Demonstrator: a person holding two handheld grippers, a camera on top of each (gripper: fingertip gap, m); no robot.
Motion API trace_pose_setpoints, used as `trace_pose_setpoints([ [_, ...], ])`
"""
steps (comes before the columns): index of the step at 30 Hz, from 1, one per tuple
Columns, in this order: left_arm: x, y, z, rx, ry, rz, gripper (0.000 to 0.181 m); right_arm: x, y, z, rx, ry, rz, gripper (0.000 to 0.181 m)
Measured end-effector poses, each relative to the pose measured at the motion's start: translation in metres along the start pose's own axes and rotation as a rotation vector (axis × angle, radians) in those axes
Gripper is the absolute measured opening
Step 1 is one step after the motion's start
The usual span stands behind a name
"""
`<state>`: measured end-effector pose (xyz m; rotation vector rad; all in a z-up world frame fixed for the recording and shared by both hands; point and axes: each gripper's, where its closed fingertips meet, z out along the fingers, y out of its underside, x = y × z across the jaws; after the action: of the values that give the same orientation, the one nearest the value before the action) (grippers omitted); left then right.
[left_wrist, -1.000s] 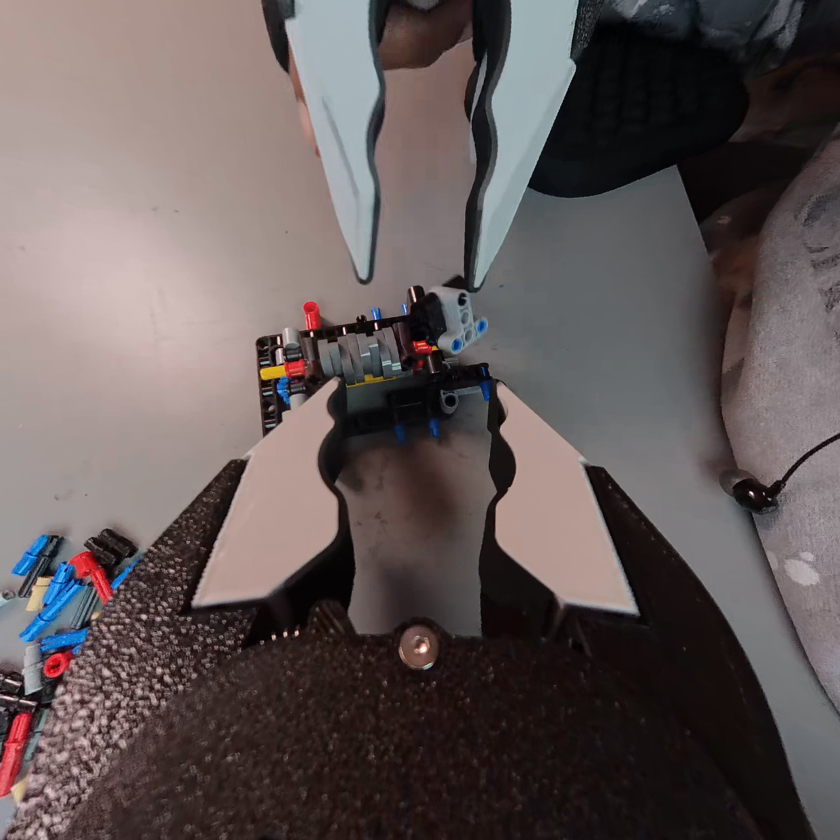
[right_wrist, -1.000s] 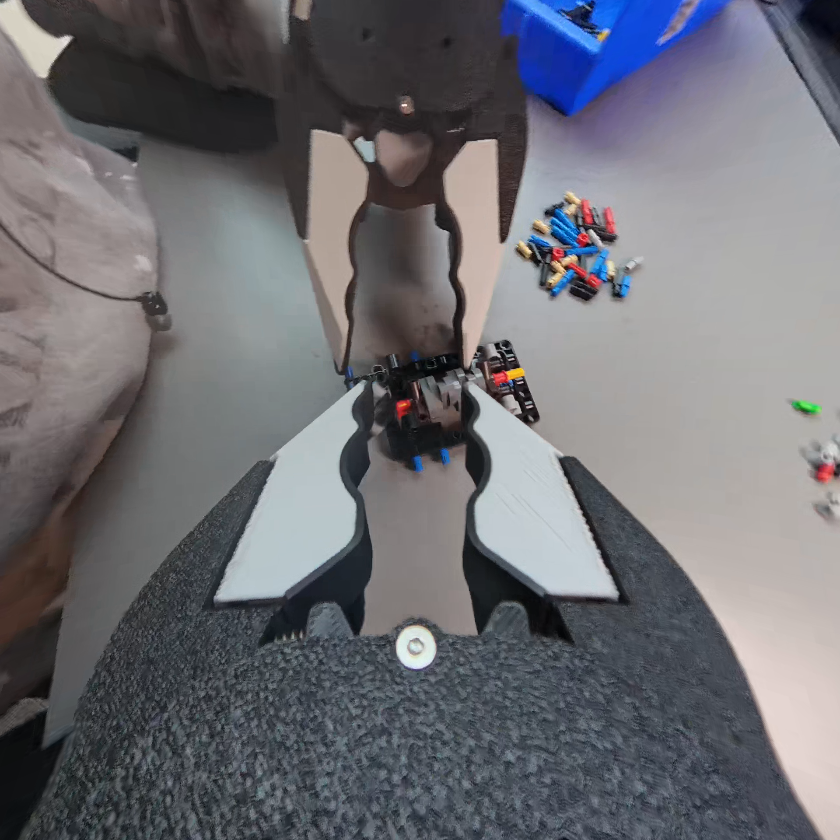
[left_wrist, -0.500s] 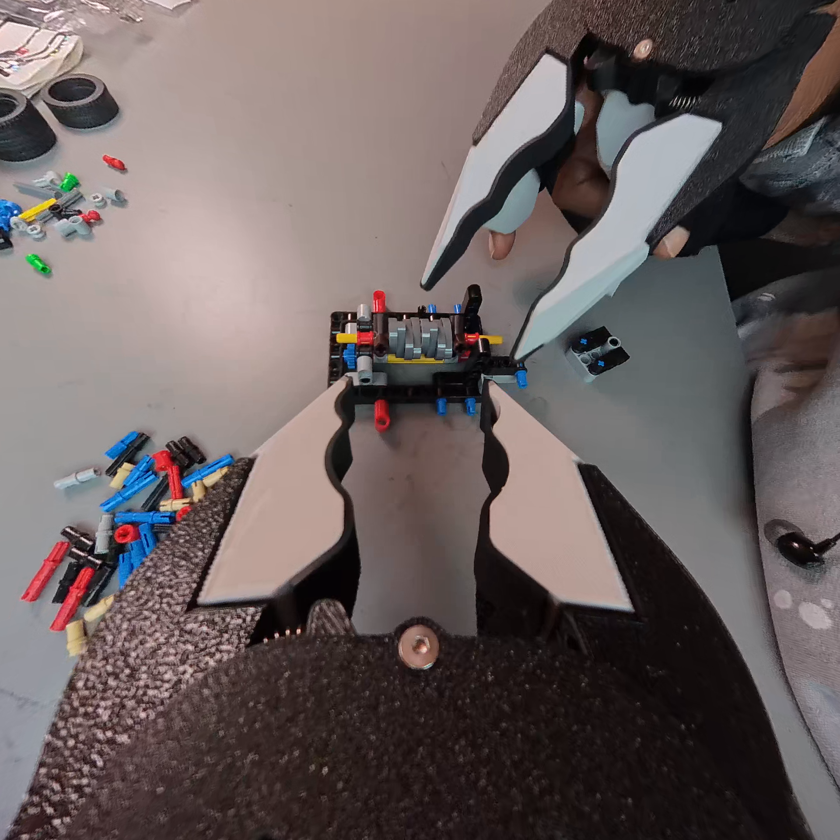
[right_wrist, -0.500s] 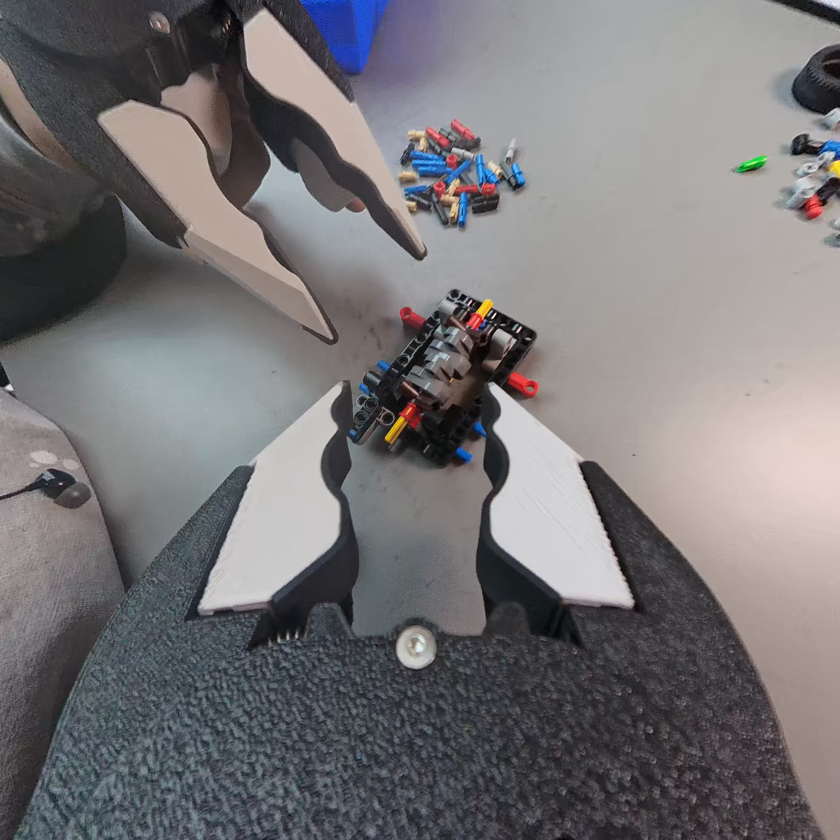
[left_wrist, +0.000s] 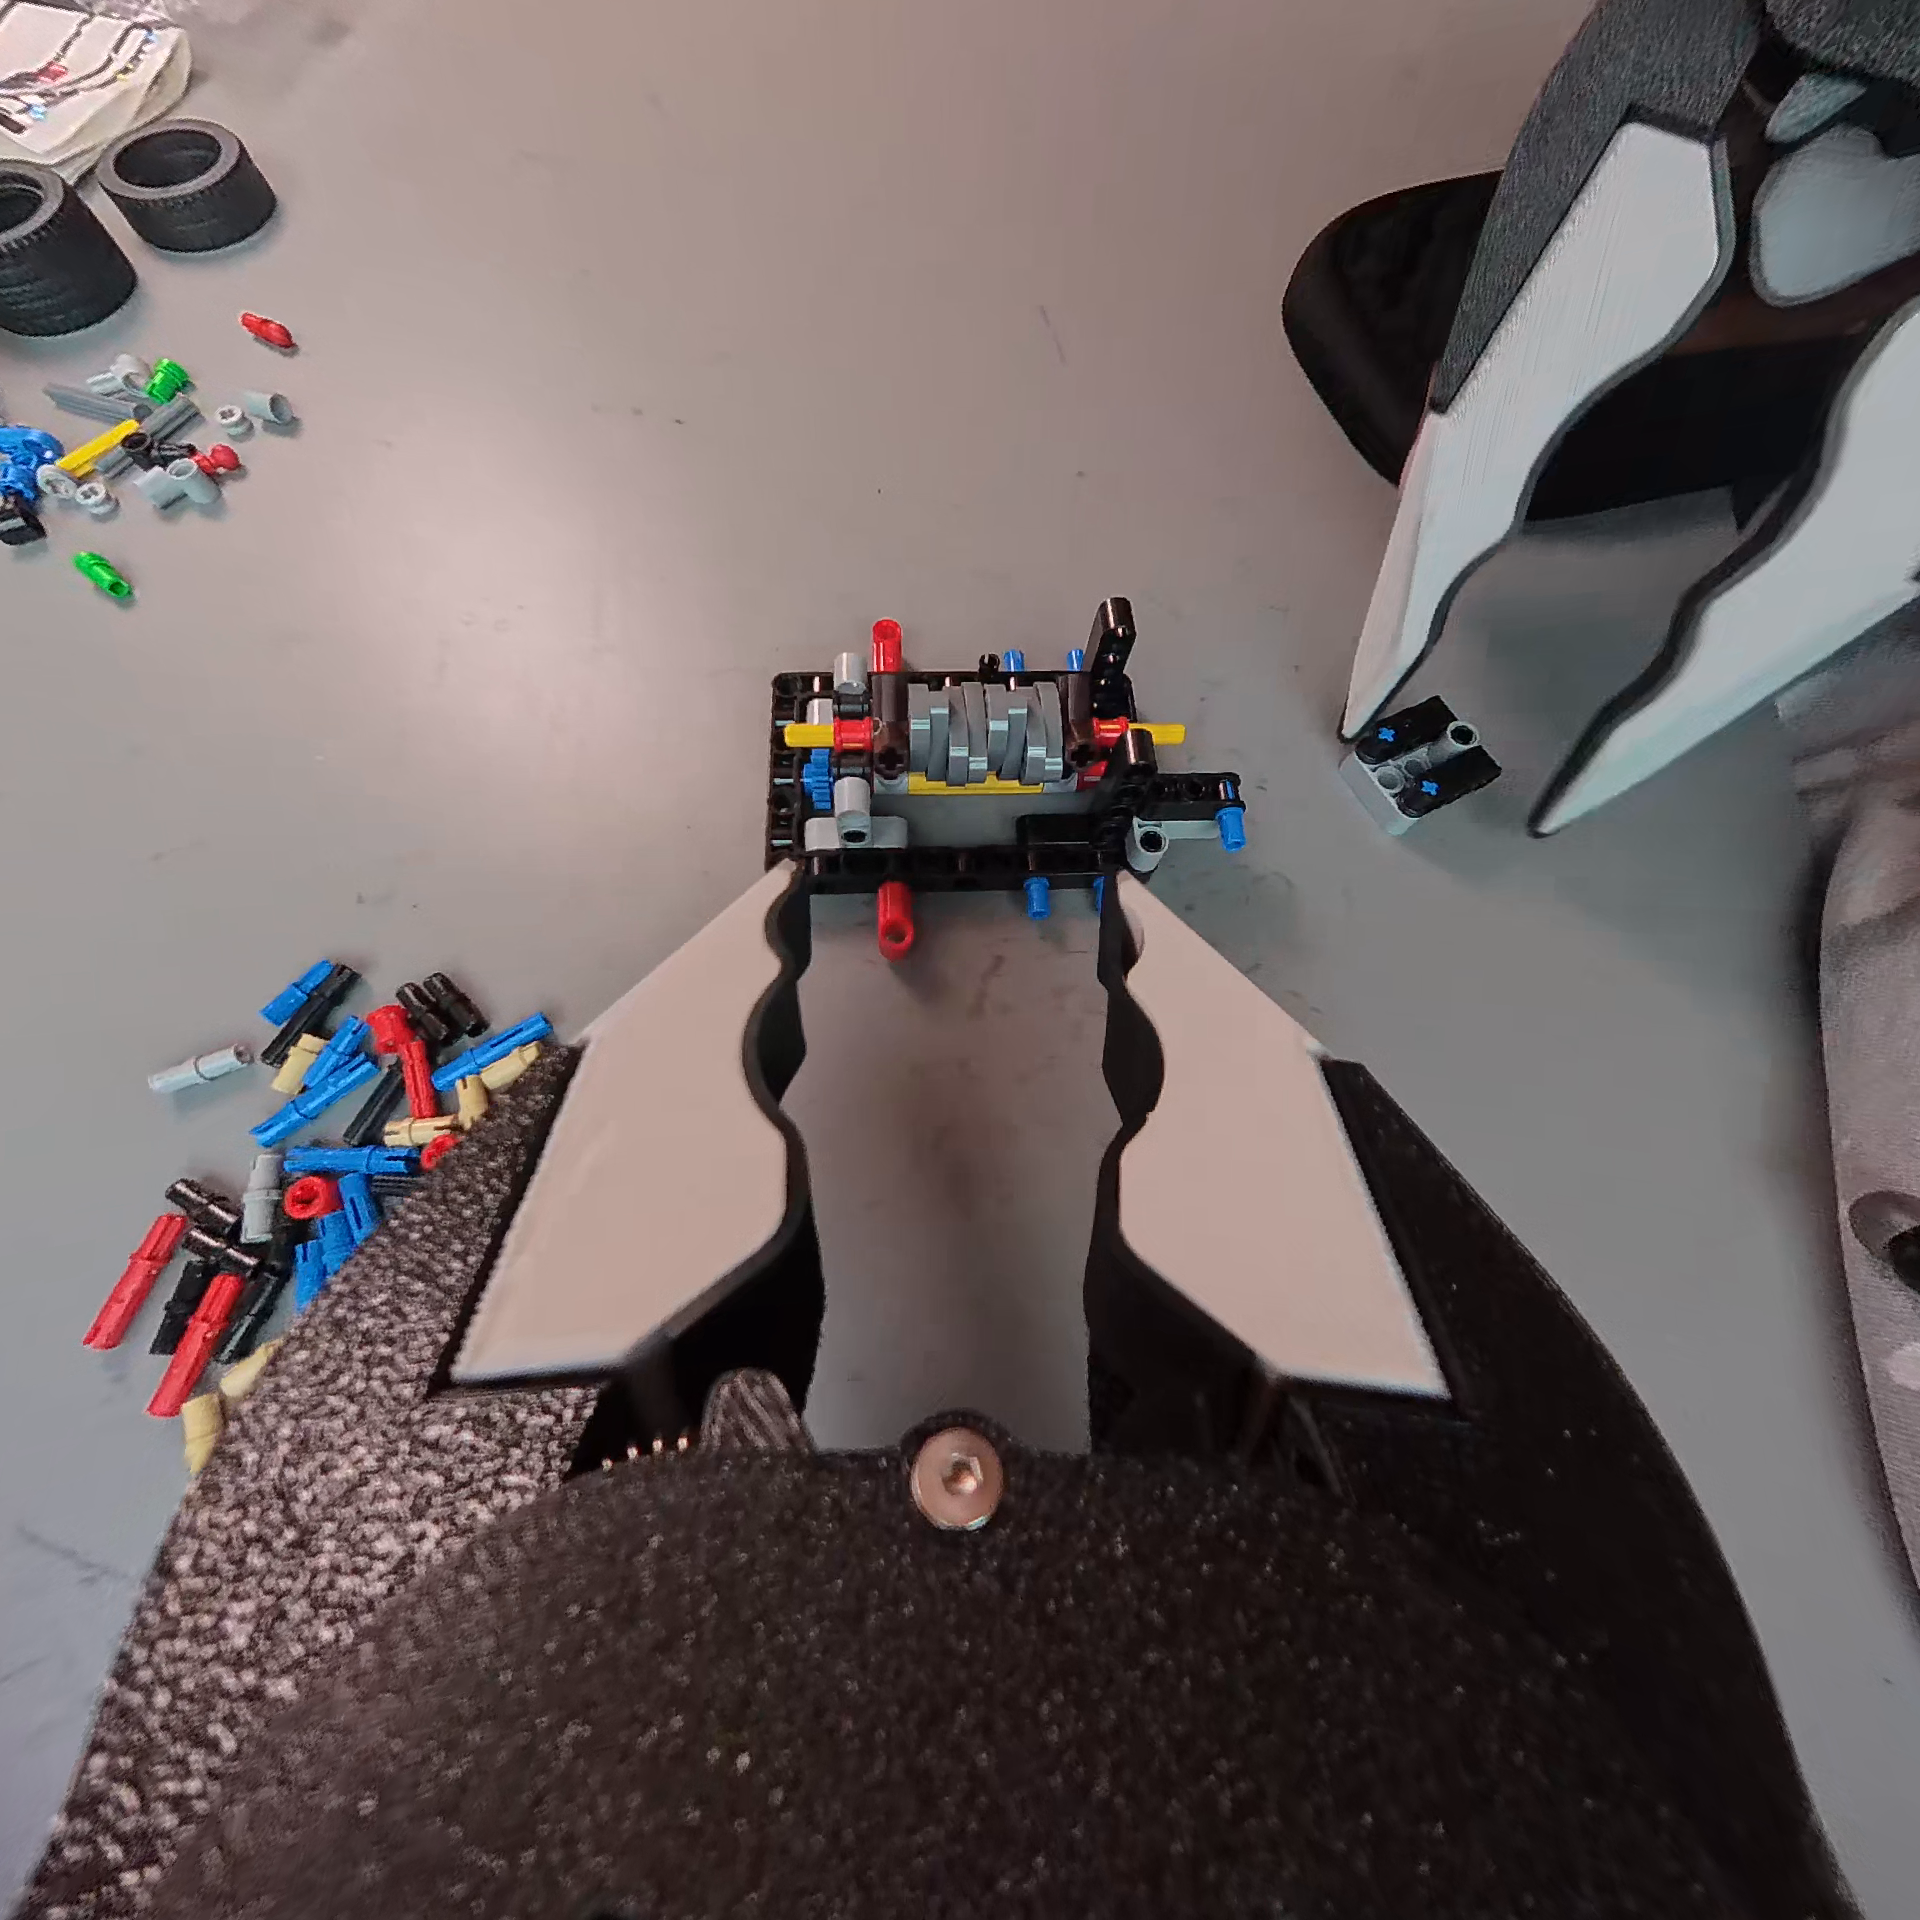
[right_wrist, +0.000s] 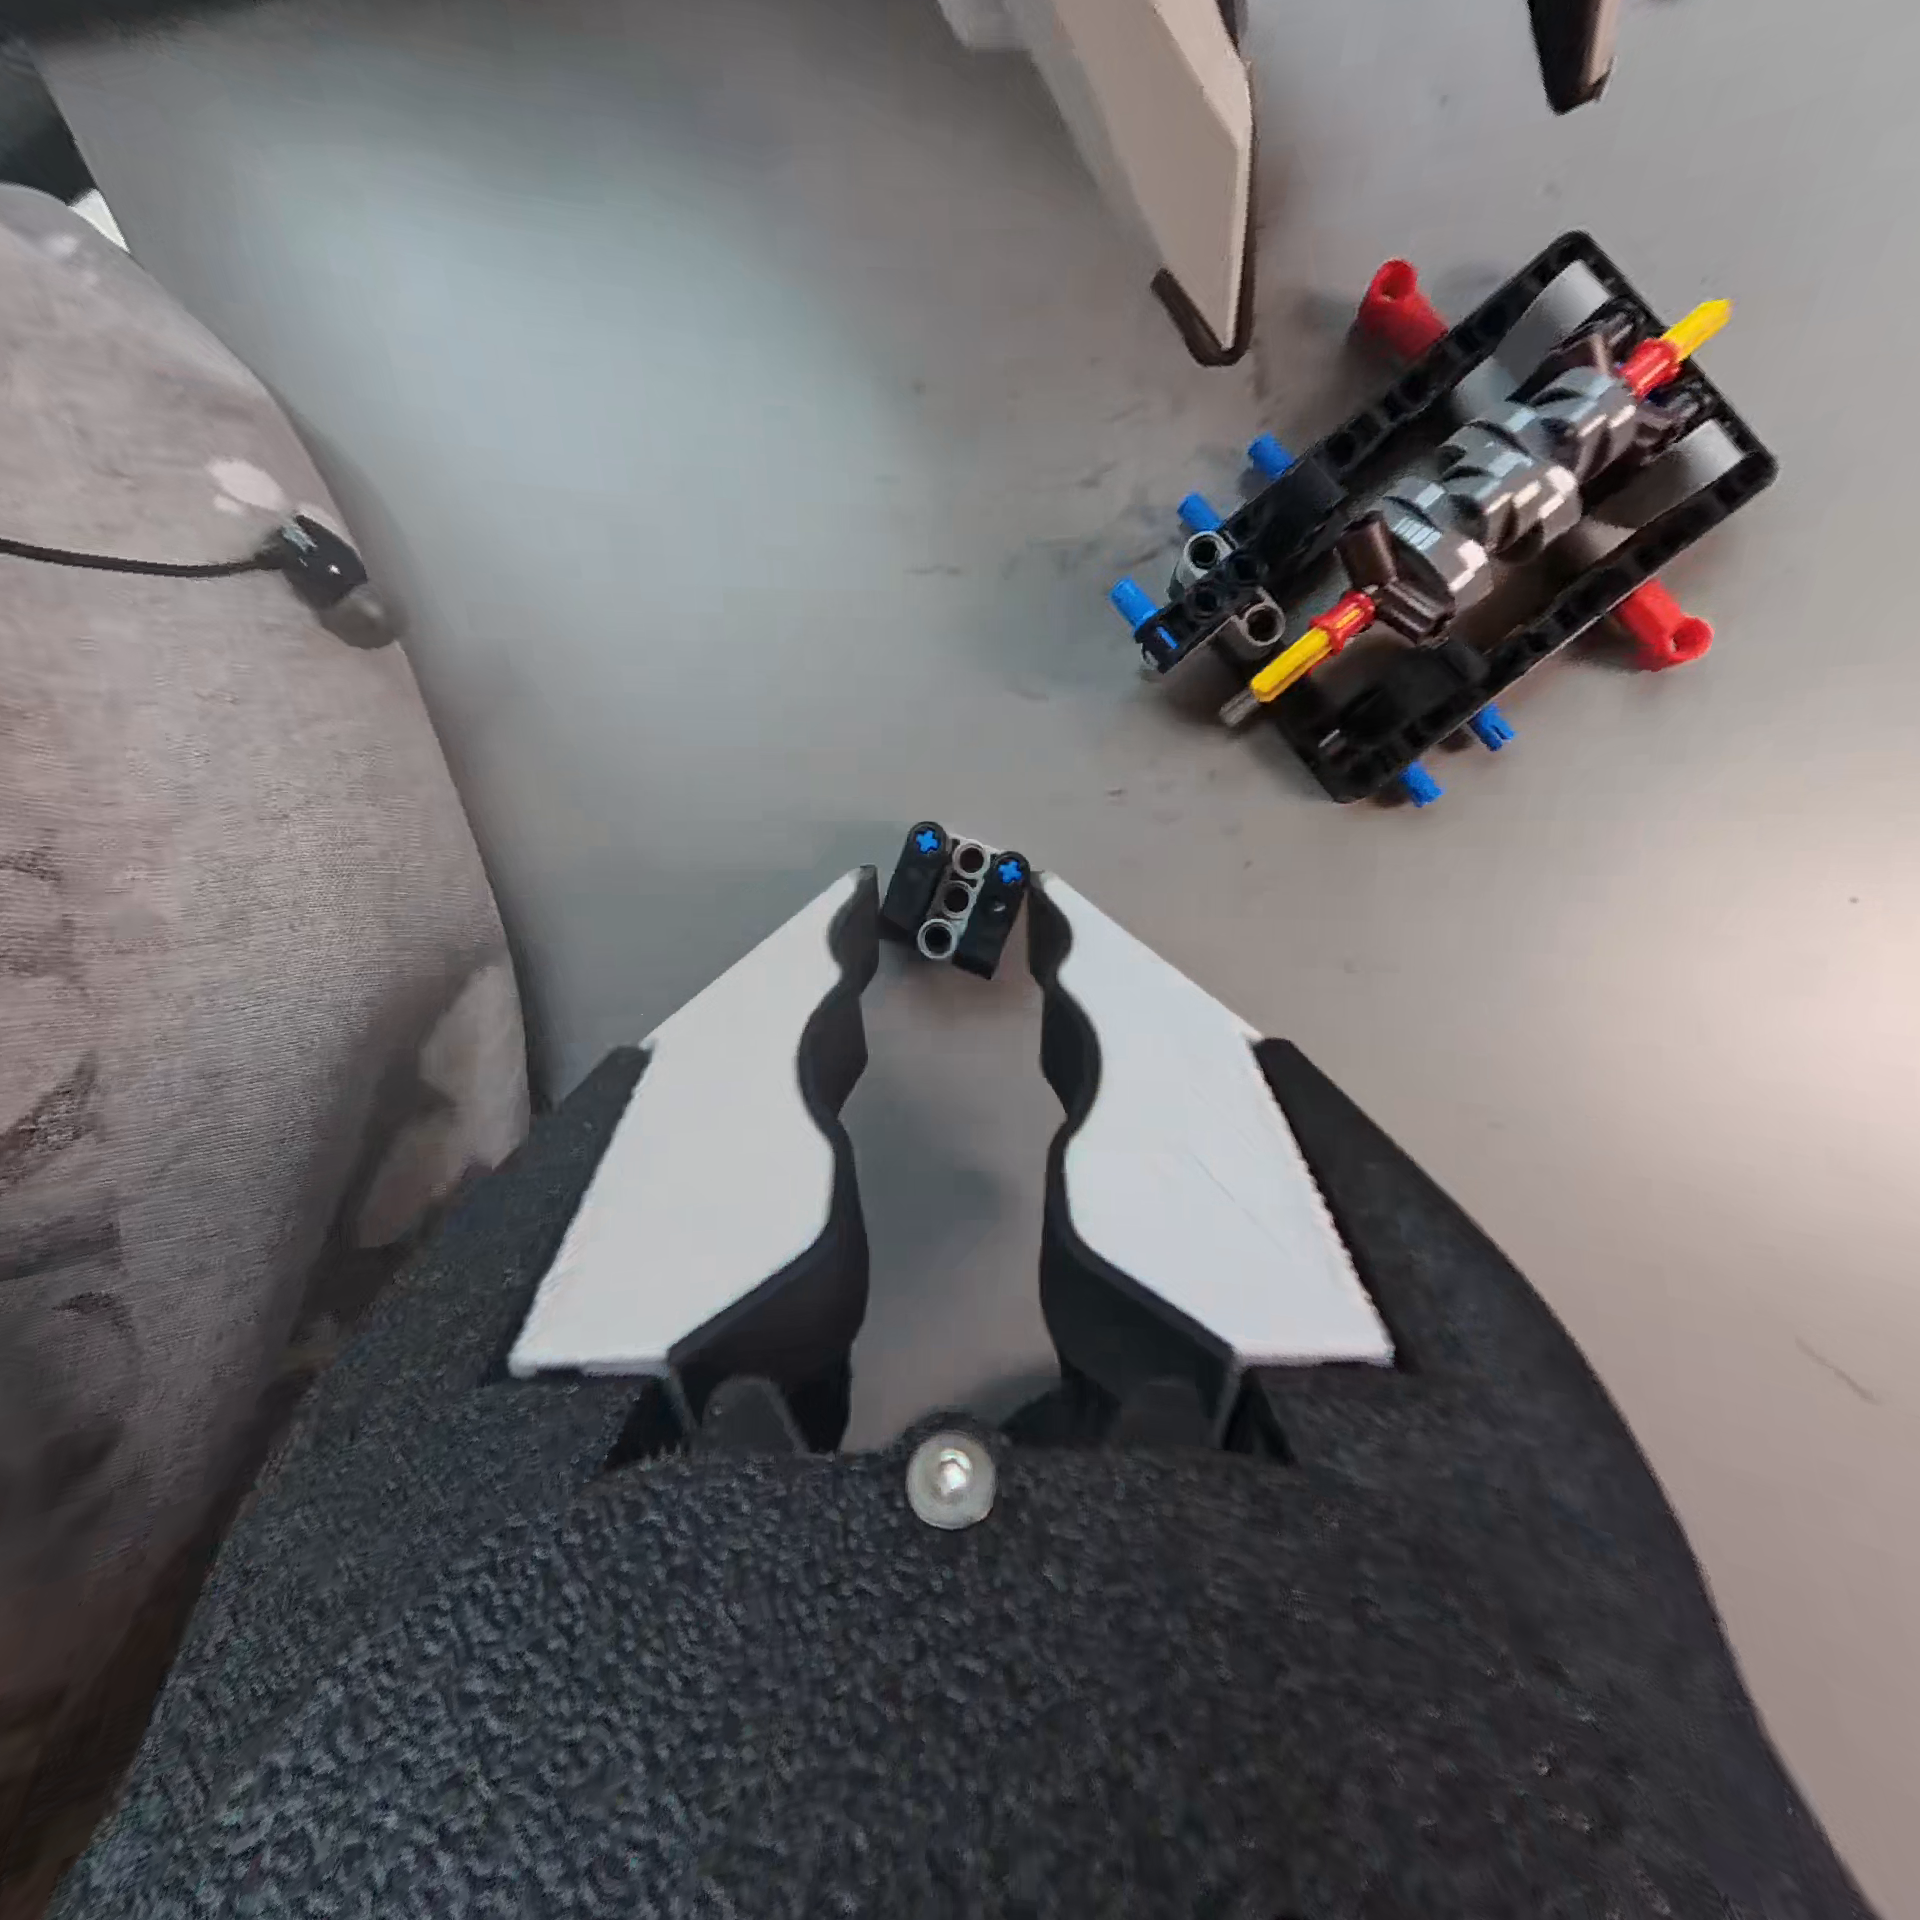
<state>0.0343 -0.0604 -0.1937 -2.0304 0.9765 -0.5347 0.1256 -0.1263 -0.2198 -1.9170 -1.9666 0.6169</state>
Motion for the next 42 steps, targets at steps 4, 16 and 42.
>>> trace_pose_setpoints([
  [4,0.015,-0.007,-0.005,0.045,0.116,-0.06,0.056,0.003,-0.029,-0.011,0.167,-0.034,-0.065,0.027],
  [16,0.046,-0.064,-0.06,0.397,0.724,-0.541,0.027,0.023,-0.136,-0.055,0.606,0.384,-0.675,0.025],
  [42,-0.014,-0.037,-0.042,0.308,0.161,-0.317,0.018,0.123,-0.003,-0.029,0.034,0.245,-0.037,0.036],
])
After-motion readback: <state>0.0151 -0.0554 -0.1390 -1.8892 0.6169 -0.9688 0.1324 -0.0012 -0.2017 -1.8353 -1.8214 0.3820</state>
